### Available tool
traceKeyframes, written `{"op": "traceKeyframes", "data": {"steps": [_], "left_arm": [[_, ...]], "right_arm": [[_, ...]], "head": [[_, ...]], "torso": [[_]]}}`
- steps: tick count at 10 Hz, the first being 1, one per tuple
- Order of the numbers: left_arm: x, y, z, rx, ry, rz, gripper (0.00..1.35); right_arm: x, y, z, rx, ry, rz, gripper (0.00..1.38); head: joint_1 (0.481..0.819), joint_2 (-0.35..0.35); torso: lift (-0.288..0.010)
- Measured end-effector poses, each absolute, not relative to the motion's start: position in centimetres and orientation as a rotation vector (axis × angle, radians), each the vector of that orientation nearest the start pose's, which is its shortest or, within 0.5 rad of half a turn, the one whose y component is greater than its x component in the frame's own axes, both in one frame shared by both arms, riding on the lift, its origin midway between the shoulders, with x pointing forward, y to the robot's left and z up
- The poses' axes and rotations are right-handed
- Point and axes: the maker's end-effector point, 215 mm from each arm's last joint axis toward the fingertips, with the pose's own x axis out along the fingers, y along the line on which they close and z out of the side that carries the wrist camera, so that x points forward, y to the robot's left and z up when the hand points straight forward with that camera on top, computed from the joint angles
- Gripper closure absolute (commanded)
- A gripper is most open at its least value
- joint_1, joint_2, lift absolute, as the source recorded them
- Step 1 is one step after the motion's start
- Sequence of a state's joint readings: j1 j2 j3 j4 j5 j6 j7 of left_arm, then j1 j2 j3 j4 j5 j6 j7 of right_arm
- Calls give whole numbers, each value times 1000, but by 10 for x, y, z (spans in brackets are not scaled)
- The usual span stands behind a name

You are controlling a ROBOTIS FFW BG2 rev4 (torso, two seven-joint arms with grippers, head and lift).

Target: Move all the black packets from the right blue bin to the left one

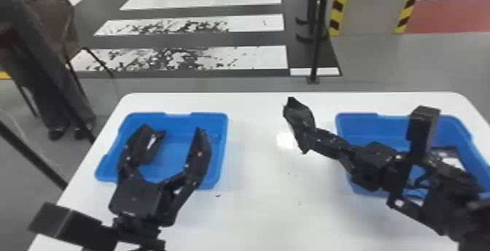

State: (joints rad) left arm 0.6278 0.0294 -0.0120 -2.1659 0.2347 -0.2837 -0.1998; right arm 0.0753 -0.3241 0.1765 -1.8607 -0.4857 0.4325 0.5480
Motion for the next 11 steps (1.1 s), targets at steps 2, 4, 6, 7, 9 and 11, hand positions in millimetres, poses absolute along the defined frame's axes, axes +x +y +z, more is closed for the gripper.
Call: {"op": "traceKeyframes", "data": {"steps": [2,4,6,7,9,11], "left_arm": [[401,188,-236,-210,-257,-216,87],[404,181,-242,-220,-233,-234,87],[407,177,-248,-225,-215,-244,87],[408,177,-250,-224,-211,-244,87],[408,175,-253,-224,-202,-250,87],[409,173,-255,-225,-196,-256,87]], "right_arm": [[481,-30,-333,261,231,921,1121],[470,3,-320,297,207,987,1121],[454,33,-314,342,209,1051,1121],[446,45,-312,361,213,1078,1121],[435,59,-308,394,218,1114,1121],[422,78,-304,414,225,1159,1121]], "head": [[695,191],[695,228],[695,267],[695,278],[695,303],[695,322]], "torso": [[-140],[-140],[-140],[-140],[-140],[-140]]}}
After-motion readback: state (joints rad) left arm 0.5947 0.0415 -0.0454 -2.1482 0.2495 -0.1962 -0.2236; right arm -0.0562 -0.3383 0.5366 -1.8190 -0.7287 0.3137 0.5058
